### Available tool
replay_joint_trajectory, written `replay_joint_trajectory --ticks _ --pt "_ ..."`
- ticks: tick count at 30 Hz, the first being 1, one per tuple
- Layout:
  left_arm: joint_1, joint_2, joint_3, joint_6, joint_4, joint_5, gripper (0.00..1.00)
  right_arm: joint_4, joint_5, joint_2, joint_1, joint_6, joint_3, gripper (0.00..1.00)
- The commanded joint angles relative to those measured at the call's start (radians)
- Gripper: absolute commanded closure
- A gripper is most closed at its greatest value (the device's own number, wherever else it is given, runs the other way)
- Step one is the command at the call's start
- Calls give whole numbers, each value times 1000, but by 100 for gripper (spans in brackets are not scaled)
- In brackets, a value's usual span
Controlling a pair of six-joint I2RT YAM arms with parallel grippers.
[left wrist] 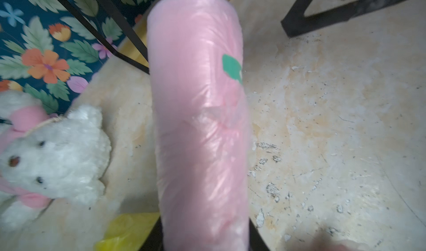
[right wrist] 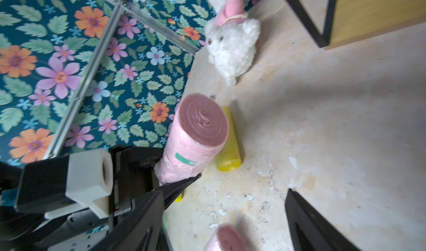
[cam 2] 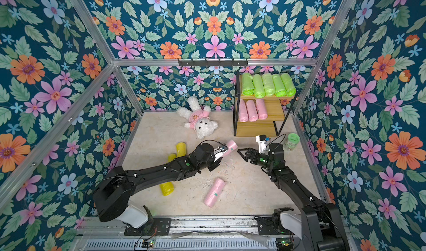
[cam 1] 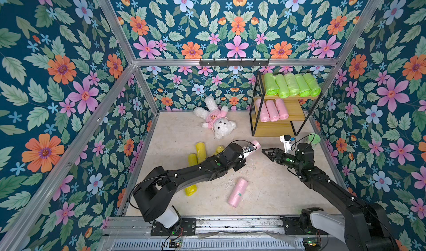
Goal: Sort the rolls of trash bags by color and place them on the shelf
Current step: Pick up the roll of trash bags from the center of the board.
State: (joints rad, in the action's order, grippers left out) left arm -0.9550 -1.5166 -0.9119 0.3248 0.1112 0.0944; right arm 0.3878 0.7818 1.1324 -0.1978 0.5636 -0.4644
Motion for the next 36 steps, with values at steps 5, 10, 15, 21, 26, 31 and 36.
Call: replay_joint_trajectory --ticks 5,10,15,21,26,31,36 --pt "-1 108 81 249 194 -10 70 269 199 12 -23 159 5 7" --pt "-1 145 110 357 213 -23 70 265 219 33 -45 152 -21 6" --pt "-1 174 157 472 261 -65 70 258 224 70 -86 134 -50 9" --pt "-1 180 158 527 252 -75 69 219 233 106 -127 87 -84 28" --pt "-1 179 160 552 250 -69 69 211 236 122 -131 74 -89 50" --pt "-1 175 163 552 250 -52 62 181 203 112 -130 64 -95 63" --pt "0 192 181 449 329 -34 37 146 140 74 -100 68 -94 65"
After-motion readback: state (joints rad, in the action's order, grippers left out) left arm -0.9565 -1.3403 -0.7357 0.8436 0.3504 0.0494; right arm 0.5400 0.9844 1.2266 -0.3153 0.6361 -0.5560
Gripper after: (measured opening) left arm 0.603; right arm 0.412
